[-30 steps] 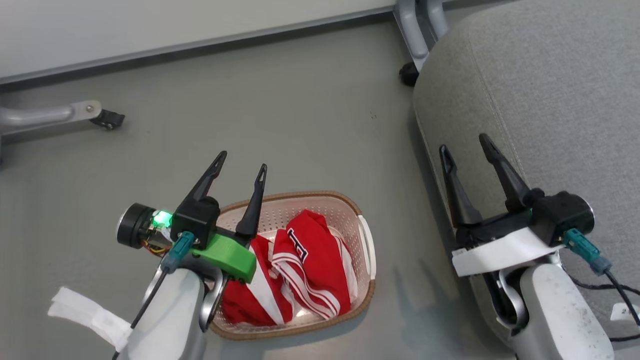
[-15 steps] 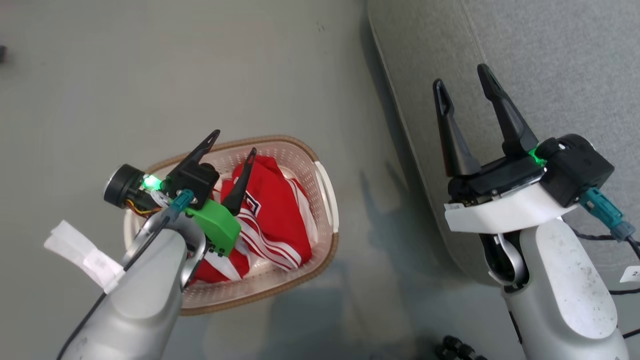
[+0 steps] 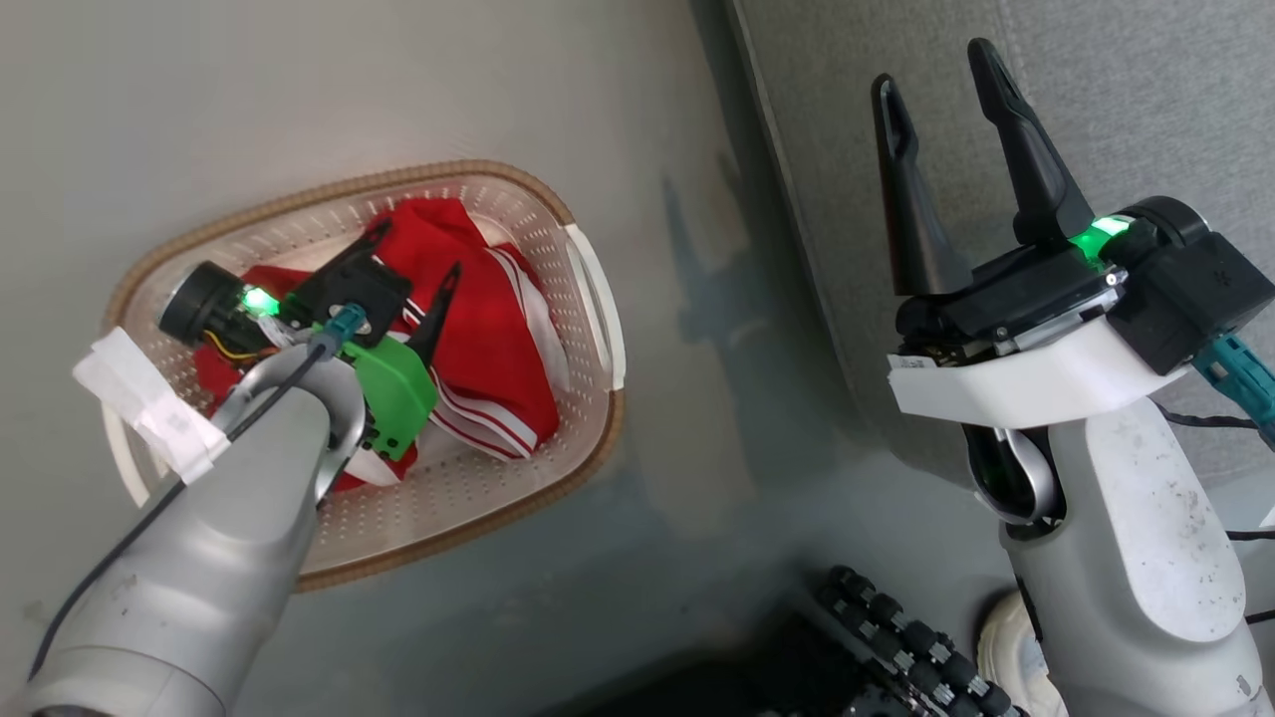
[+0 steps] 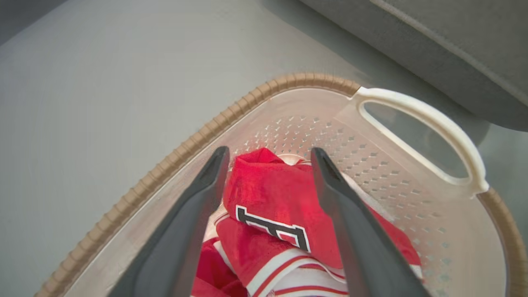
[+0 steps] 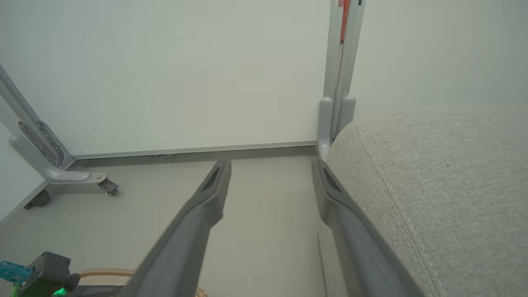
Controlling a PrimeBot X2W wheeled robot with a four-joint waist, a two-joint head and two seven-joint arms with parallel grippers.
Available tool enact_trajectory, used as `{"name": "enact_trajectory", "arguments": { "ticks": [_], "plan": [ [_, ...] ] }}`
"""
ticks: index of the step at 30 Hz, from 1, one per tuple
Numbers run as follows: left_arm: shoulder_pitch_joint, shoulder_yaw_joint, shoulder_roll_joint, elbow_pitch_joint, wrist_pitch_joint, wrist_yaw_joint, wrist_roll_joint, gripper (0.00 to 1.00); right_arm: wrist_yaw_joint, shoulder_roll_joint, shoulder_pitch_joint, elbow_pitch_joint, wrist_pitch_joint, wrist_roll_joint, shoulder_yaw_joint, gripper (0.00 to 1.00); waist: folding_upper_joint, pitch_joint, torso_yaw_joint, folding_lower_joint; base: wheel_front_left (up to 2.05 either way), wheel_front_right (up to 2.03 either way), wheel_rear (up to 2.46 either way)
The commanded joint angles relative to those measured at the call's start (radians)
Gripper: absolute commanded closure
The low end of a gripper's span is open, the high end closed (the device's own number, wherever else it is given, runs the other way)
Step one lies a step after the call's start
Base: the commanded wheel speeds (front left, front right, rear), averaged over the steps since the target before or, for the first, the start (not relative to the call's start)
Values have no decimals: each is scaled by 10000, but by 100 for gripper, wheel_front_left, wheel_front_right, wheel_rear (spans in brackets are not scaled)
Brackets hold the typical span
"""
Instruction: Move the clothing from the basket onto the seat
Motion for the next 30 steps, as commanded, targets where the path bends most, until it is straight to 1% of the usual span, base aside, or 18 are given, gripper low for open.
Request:
{"name": "enact_trajectory", "arguments": {
  "ticks": [1,12,15,24,26,30],
  "plan": [
    [-319,-120,132,304,7,-27,-61,0,-3,-11,-167,-60,-46,61,18,0,0,778,-336,-2,0,0,0],
    [-1502,-1141,-116,2255,78,-28,-650,0,-3,-14,-331,-329,-46,142,42,0,0,1660,-360,-2,0,0,0],
    [-1836,-1439,-203,2692,357,-28,-721,0,-3,-14,-354,-377,-47,149,44,0,0,1884,-299,-2,0,0,0],
    [-2370,-1887,-389,3329,975,-5,-599,0,-3,-16,-380,-470,-46,121,60,0,0,2195,-147,-2,0,0,0],
    [-2382,-2045,-427,3421,1389,-10,-515,0,-3,-17,-382,-504,-46,77,27,0,0,2245,-113,-2,0,0,0],
    [-2511,-2357,-602,3477,1740,13,-319,0,-3,-16,-370,-551,-46,11,-25,0,0,2299,-24,-2,0,0,0]
  ]
}}
